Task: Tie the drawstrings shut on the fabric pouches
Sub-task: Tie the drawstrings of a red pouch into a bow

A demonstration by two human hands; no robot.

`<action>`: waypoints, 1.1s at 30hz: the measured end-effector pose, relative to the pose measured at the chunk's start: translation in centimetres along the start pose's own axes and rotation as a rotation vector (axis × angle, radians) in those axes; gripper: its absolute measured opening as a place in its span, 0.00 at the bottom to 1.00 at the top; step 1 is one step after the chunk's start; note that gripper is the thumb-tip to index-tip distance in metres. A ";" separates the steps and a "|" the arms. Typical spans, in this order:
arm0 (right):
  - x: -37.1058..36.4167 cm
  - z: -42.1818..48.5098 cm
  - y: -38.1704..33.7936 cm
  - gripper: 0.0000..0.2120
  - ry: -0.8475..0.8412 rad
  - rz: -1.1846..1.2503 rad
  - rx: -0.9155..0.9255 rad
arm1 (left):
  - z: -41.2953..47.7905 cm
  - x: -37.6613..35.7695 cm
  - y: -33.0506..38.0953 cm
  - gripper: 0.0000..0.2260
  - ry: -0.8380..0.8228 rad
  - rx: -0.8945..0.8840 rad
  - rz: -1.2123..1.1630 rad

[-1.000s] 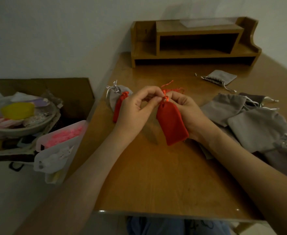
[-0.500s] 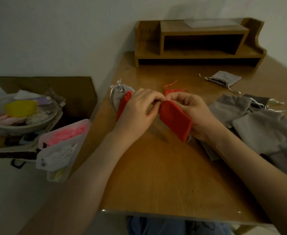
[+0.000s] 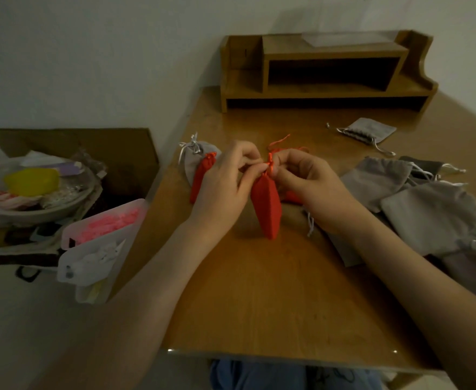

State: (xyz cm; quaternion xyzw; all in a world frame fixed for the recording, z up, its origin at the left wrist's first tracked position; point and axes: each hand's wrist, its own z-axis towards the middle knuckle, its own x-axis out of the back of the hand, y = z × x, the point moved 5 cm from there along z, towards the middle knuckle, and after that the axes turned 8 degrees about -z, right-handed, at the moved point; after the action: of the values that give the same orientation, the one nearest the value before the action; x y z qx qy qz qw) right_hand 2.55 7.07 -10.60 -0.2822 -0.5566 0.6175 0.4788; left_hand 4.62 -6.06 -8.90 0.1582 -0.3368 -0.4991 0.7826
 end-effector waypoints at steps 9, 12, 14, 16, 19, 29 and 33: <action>0.0 0.0 0.2 0.04 -0.023 0.018 -0.002 | -0.1 -0.2 -0.1 0.08 0.010 -0.055 0.146; -0.1 0.0 0.0 0.05 -0.037 0.016 0.006 | 0.0 -0.2 0.0 0.08 -0.048 -0.048 0.121; 0.3 0.0 -0.1 0.04 -0.029 -0.040 -0.002 | 0.1 0.0 -0.2 0.04 -0.089 0.002 0.083; 0.9 0.1 -0.1 0.04 -0.003 -0.216 0.002 | 0.2 0.2 -0.8 0.03 -0.129 0.077 0.054; 1.3 0.2 0.0 0.04 0.000 -0.409 0.028 | 0.2 0.2 -1.2 0.03 -0.170 0.149 0.056; 1.4 0.6 0.3 0.05 0.079 -0.377 0.051 | -0.1 -0.9 -1.6 0.10 -0.260 0.465 -0.430; 1.7 0.7 0.5 0.03 0.156 -0.549 0.035 | 0.4 0.5 -2.0 0.06 -0.112 0.503 -0.263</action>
State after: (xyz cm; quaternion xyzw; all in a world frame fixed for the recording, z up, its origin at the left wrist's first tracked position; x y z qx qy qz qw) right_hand 1.15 8.34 -10.56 -0.1595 -0.5628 0.4508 0.6743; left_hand 3.18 -7.38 -9.56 0.3617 -0.4693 -0.5051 0.6275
